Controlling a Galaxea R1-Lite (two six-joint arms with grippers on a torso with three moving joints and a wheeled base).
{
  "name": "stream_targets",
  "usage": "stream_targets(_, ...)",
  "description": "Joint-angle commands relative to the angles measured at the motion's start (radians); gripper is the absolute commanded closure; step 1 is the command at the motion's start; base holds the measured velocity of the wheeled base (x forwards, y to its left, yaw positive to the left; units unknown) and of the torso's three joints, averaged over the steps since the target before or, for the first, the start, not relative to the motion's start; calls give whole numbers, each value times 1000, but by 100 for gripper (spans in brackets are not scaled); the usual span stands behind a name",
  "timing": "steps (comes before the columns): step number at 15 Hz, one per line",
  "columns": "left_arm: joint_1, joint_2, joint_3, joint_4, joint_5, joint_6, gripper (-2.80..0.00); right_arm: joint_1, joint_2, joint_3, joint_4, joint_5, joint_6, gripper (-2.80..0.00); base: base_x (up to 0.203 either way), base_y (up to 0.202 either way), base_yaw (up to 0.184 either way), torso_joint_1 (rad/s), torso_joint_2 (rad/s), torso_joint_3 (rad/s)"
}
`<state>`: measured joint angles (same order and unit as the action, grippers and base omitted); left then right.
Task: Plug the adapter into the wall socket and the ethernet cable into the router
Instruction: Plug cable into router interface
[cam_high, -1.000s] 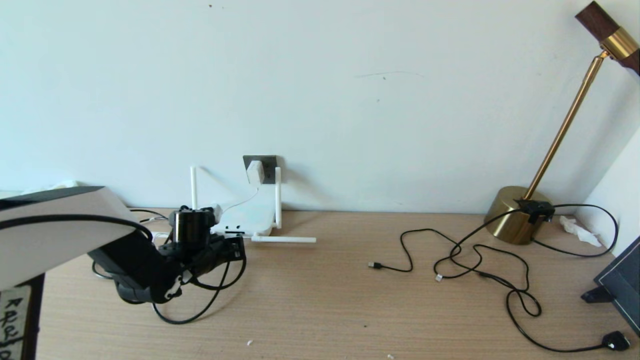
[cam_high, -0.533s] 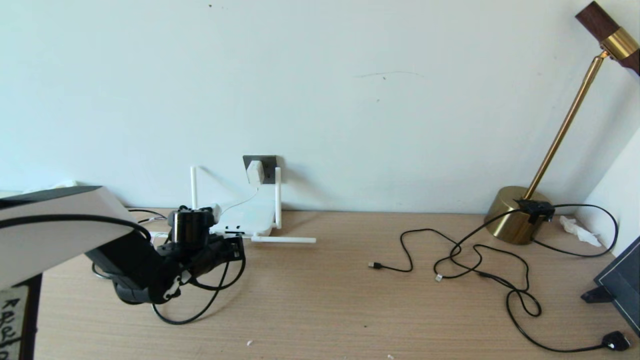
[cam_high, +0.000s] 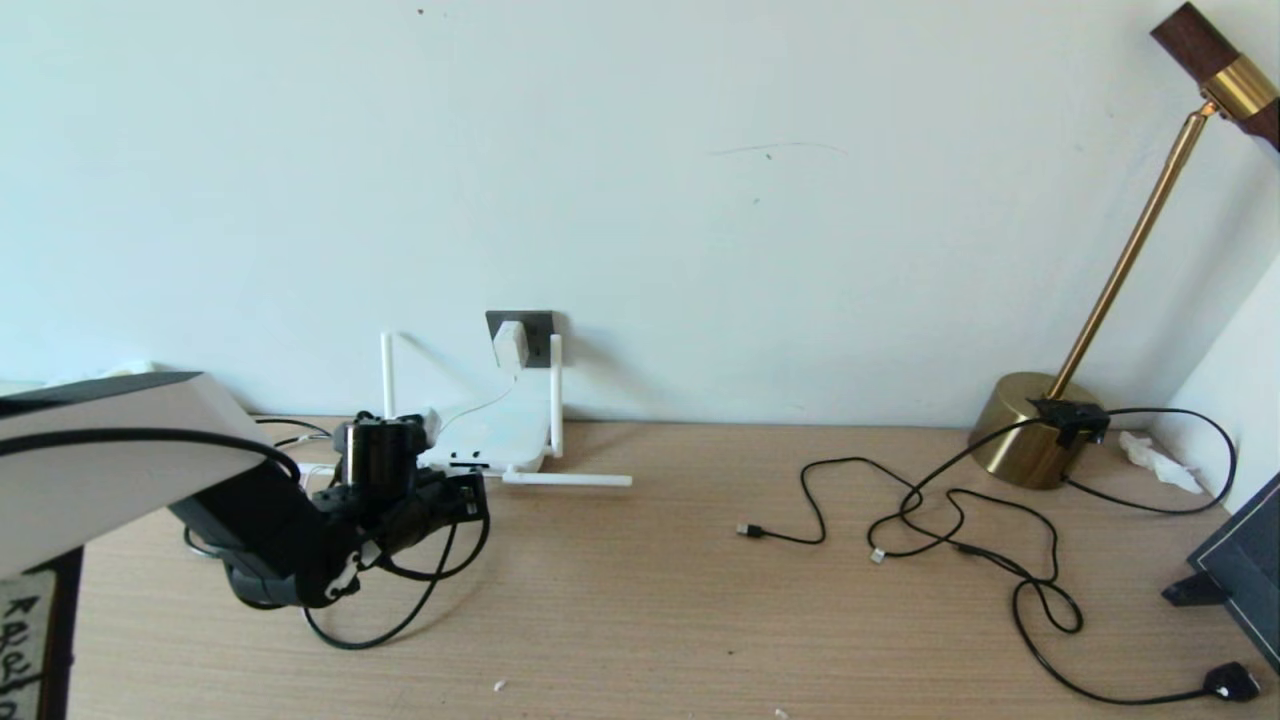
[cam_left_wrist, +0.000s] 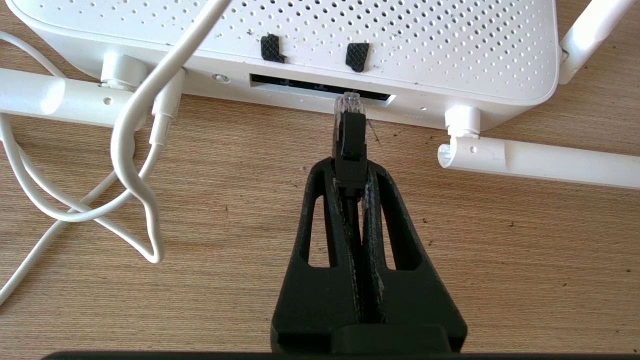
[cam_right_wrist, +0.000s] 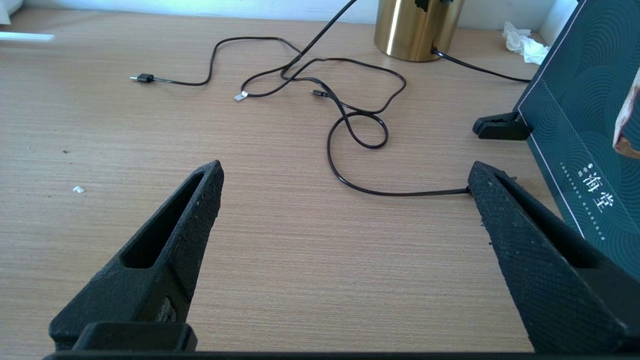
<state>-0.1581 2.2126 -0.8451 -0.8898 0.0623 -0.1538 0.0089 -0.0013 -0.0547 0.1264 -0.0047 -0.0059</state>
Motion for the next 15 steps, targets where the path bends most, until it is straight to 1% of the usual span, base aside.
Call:
stream_targets(1,2,-1,-2,-5,1,-1,0,0,1,1,1,0,0,-280,0,0,0,0,0,0)
stream_targets(15,13,9,-18,-4,-9,-1,0,0,1,0,1,0,-2,-280,0,0,0,0,0,0)
